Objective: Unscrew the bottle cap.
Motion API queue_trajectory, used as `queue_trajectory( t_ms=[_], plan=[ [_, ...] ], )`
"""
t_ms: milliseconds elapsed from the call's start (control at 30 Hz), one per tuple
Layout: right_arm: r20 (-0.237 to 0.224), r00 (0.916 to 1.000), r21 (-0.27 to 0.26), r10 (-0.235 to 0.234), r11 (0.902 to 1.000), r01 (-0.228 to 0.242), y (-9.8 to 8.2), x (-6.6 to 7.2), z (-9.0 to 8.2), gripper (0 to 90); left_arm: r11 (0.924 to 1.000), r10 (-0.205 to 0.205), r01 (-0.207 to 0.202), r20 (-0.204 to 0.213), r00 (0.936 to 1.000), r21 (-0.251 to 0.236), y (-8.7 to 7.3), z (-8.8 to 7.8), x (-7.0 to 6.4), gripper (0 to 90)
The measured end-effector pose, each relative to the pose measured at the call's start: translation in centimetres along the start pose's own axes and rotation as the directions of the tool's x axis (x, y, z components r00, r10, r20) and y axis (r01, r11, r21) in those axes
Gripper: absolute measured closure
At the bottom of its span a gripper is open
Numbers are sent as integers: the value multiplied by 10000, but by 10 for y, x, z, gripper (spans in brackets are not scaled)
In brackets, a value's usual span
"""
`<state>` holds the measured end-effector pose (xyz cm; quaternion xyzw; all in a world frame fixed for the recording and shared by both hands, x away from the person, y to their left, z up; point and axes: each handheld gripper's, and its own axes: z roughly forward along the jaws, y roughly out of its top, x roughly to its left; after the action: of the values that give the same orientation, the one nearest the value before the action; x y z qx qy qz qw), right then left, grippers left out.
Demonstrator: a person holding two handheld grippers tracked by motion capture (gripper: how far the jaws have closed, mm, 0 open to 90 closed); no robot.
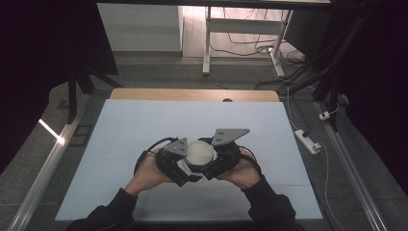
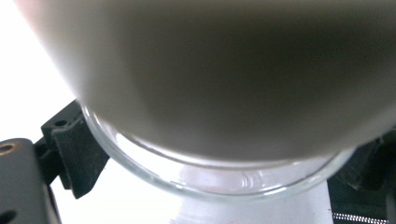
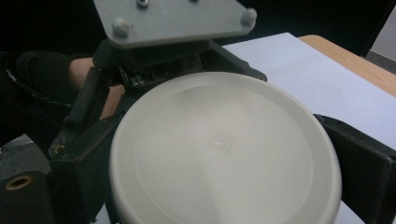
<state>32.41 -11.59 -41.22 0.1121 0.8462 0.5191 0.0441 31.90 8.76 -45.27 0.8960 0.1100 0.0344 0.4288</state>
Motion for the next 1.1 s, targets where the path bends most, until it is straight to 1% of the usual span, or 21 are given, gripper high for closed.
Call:
queue_trajectory(
  t_ms=[167, 400, 533, 633, 867, 1067, 1100],
  plan=[
    [115, 9999, -27, -65, 10000, 65, 1, 0, -2, 68, 10000, -67, 68, -117, 9999, 38, -1, 0, 1, 76],
    [296, 9996, -20, -35, 10000, 36, 2, -1, -5, 68, 9998, -179, 179, -281, 9994, 17, -3, -1, 4, 76],
    [395, 9992, -28, -6, 10000, 7, 2, -1, -7, 68, 9997, -225, 228, -390, 9990, 91, -4, -1, 6, 76],
    [450, 9990, -74, 20, 10000, -16, 3, -1, -9, 68, 9993, -359, 363, -476, 9982, 60, -5, -1, 8, 76],
    [561, 9984, -147, 34, 9999, -26, 4, 1, -13, 68, 9982, -604, 606, -776, 9952, 6, -9, -3, 13, 76],
    [617, 9980, -106, 140, 9999, -133, 4, 3, -14, 67, 9962, -871, 859, -1036, 9908, -153, -12, -4, 17, 76],
    [616, 9980, -106, 150, 9998, -143, 4, 3, -15, 67, 9963, -862, 856, -1078, 9904, -106, -12, -5, 18, 76]
  ],
)
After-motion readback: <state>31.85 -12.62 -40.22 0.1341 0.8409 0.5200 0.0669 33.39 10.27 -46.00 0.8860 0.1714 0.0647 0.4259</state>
